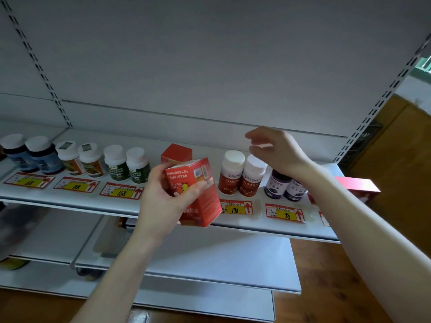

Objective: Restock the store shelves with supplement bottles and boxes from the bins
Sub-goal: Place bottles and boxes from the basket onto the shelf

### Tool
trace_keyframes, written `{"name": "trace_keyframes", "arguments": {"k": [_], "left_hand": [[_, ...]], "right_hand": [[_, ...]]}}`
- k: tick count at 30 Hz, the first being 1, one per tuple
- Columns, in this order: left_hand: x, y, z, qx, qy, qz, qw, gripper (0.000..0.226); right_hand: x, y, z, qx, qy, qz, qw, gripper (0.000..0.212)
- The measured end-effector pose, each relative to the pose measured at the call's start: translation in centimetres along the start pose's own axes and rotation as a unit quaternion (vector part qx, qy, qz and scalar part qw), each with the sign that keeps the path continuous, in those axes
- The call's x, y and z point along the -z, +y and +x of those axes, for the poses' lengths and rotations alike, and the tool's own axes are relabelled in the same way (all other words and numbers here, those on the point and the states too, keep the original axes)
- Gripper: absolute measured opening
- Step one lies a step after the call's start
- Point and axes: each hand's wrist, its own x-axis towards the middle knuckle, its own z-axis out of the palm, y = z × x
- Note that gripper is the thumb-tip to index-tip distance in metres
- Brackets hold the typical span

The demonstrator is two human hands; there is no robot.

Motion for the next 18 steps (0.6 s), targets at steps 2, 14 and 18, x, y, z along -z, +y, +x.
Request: {"name": "trace_keyframes", "arguments": {"k": [2, 14, 18], "left_hand": [[-0.2, 0.6, 0.4, 0.01, 0.009, -0.024, 1.0, 0.074], [-0.3, 2.4, 1.1, 0.003, -0.027, -0.124, 0.992, 0.059], [0.7, 2.2, 0.9, -0.004, -0.094, -0.12, 0.988, 0.06]], "right_hand": [[-1.0, -1.3, -1.7, 0.004, 0.045, 0.111, 0.993, 0.016], [-5.3, -4.7, -5.4, -0.026, -0.087, 0.348, 0.933, 0.03], [-4.6, -4.8, -5.3, -0.044, -0.128, 0.433, 0.891, 0.027]]}}
